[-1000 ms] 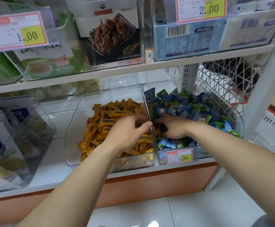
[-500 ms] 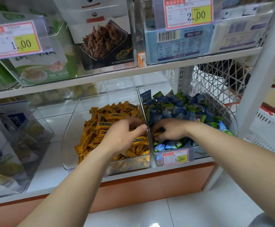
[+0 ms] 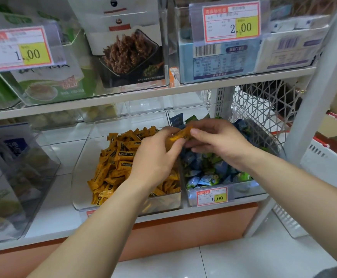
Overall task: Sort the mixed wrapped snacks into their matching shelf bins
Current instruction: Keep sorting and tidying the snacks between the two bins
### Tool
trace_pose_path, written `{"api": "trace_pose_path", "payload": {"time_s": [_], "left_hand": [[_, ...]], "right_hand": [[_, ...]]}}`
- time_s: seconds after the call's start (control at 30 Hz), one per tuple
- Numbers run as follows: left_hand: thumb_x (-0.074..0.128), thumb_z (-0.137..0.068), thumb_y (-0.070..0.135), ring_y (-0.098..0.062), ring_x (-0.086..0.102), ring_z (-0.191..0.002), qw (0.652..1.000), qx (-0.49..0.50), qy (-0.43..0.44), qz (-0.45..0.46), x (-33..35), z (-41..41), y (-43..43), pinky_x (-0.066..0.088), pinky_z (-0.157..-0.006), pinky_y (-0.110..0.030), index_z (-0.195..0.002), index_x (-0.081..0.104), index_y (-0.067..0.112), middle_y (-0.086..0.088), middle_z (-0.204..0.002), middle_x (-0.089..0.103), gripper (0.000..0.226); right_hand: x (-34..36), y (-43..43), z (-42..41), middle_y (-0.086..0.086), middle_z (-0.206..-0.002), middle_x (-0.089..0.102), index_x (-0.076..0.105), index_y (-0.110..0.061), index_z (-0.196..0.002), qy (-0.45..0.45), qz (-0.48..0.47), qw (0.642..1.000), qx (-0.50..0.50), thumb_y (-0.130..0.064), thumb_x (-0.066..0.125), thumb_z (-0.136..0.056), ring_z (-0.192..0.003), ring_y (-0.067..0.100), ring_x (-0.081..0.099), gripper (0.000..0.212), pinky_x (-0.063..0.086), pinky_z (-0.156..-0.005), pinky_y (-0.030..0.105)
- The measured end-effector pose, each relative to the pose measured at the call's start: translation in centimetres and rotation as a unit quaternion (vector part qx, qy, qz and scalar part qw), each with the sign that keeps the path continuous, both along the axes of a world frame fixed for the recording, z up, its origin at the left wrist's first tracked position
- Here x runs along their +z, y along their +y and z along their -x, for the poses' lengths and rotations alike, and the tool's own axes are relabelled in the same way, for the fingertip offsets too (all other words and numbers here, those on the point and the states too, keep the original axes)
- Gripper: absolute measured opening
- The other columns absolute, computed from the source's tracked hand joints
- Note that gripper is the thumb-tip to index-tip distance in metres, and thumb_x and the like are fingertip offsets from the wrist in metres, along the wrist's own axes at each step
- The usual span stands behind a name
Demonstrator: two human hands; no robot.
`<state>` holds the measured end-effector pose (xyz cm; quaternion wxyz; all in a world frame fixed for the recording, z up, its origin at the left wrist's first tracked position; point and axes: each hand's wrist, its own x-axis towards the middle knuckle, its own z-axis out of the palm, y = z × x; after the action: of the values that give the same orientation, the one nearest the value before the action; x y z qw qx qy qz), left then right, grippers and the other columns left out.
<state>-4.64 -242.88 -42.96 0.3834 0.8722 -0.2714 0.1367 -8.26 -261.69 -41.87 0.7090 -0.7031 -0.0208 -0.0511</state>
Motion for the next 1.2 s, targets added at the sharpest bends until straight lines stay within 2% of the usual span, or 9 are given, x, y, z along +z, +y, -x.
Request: {"api": "trace_pose_path", "payload": {"time_s": [0.07, 0.17, 0.23, 0.3, 0.5, 0.63, 0.87, 1.03, 1.2], "left_hand": [[0.052, -0.093, 0.052, -0.015, 0.067, -0.086, 0.993, 0.074, -0.020, -0.086, -0.1, -0.9, 1.3, 0.050, -0.066, -0.029, -0.122, 0.062, 0.035, 0.011, -0.091, 0.070, 0.034], [0.050, -0.097, 0.053, -0.026, 0.062, -0.108, 0.967, 0.148, -0.029, -0.204, -0.5, -2.1, 3.6, 0.048, -0.074, -0.032, -0.135, 0.056, 0.031, -0.003, -0.118, 0.068, 0.045], [0.050, -0.095, 0.054, -0.027, 0.058, -0.117, 0.970, 0.144, -0.021, -0.196, -0.4, -2.4, 4.0, 0.049, -0.083, -0.034, -0.139, 0.052, 0.030, -0.004, -0.130, 0.062, 0.050], [0.050, -0.093, 0.059, -0.021, 0.063, -0.108, 0.983, 0.096, -0.003, -0.157, -0.4, -2.0, 3.3, 0.049, -0.081, -0.031, -0.137, 0.053, 0.032, 0.000, -0.123, 0.066, 0.052], [0.043, -0.085, 0.076, -0.017, 0.058, -0.115, 0.980, 0.025, 0.008, -0.197, -2.1, -0.3, 1.2, 0.051, -0.088, -0.033, -0.139, 0.045, 0.034, 0.006, -0.128, 0.061, 0.069], [0.044, -0.083, 0.077, -0.018, 0.051, -0.124, 0.982, 0.016, 0.019, -0.189, -2.3, -0.6, 1.2, 0.049, -0.098, -0.039, -0.141, 0.041, 0.037, 0.007, -0.136, 0.057, 0.070], [0.044, -0.080, 0.078, -0.016, 0.053, -0.122, 0.986, 0.006, 0.022, -0.166, -2.3, -0.9, 1.4, 0.050, -0.097, -0.039, -0.136, 0.044, 0.040, 0.011, -0.133, 0.059, 0.068], [0.049, -0.086, 0.070, -0.015, 0.053, -0.122, 0.994, 0.008, 0.017, -0.111, -1.8, -1.3, 1.4, 0.050, -0.096, -0.036, -0.138, 0.045, 0.038, 0.011, -0.134, 0.059, 0.061], [0.052, -0.088, 0.063, -0.005, 0.056, -0.114, 0.999, -0.016, 0.020, -0.029, -0.9, -0.5, 0.4, 0.050, -0.092, -0.027, -0.137, 0.049, 0.036, 0.015, -0.125, 0.063, 0.056]], "right_hand": [[-0.2, -0.8, -0.5, 0.004, -0.104, 0.074, 0.071, -0.022, -0.107, -0.015, 0.125, 0.989, -0.081, -0.022, 0.065, -0.096, -0.090, 0.022, 0.073, 0.013, 0.059, -0.076, 0.032], [-0.7, -2.6, -2.2, -0.008, -0.107, 0.069, 0.070, -0.028, -0.104, -0.014, 0.314, 0.941, -0.126, -0.027, 0.061, -0.098, -0.097, 0.011, 0.064, 0.011, 0.044, -0.080, 0.022], [-1.3, -3.4, -3.7, -0.007, -0.119, 0.066, 0.069, -0.027, -0.116, 0.012, 0.434, 0.898, -0.075, -0.029, 0.056, -0.100, -0.106, 0.011, 0.060, 0.020, 0.040, -0.084, 0.020], [-2.0, -3.8, -5.3, -0.001, -0.130, 0.064, 0.065, -0.021, -0.128, 0.011, 0.521, 0.853, -0.018, -0.025, 0.051, -0.103, -0.115, 0.017, 0.059, 0.029, 0.041, -0.090, 0.025], [-3.1, -4.2, -9.5, 0.013, -0.126, 0.062, 0.062, -0.016, -0.129, 0.008, 0.616, 0.787, -0.039, -0.030, 0.062, -0.094, -0.114, 0.031, 0.059, 0.037, 0.036, -0.081, 0.027], [-3.6, -4.1, -10.7, 0.010, -0.119, 0.066, 0.066, -0.018, -0.119, 0.026, 0.632, 0.774, -0.031, -0.036, 0.071, -0.087, -0.104, 0.028, 0.061, 0.037, 0.043, -0.078, 0.029], [-3.0, -3.7, -8.1, 0.001, -0.117, 0.072, 0.071, -0.025, -0.120, -0.042, 0.604, 0.791, -0.090, -0.025, 0.063, -0.097, -0.106, 0.021, 0.065, 0.024, 0.053, -0.091, 0.036], [-0.5, -2.5, -3.6, -0.013, -0.097, 0.075, 0.073, -0.027, -0.100, -0.055, 0.347, 0.930, -0.107, -0.011, 0.067, -0.094, -0.092, -0.001, 0.068, 0.018, 0.053, -0.086, 0.019], [1.0, 0.3, -0.4, 0.007, -0.095, 0.077, 0.073, -0.011, -0.097, -0.056, 0.140, 0.985, -0.085, 0.003, 0.069, -0.088, -0.092, 0.018, 0.073, 0.016, 0.059, -0.081, 0.030]]}}
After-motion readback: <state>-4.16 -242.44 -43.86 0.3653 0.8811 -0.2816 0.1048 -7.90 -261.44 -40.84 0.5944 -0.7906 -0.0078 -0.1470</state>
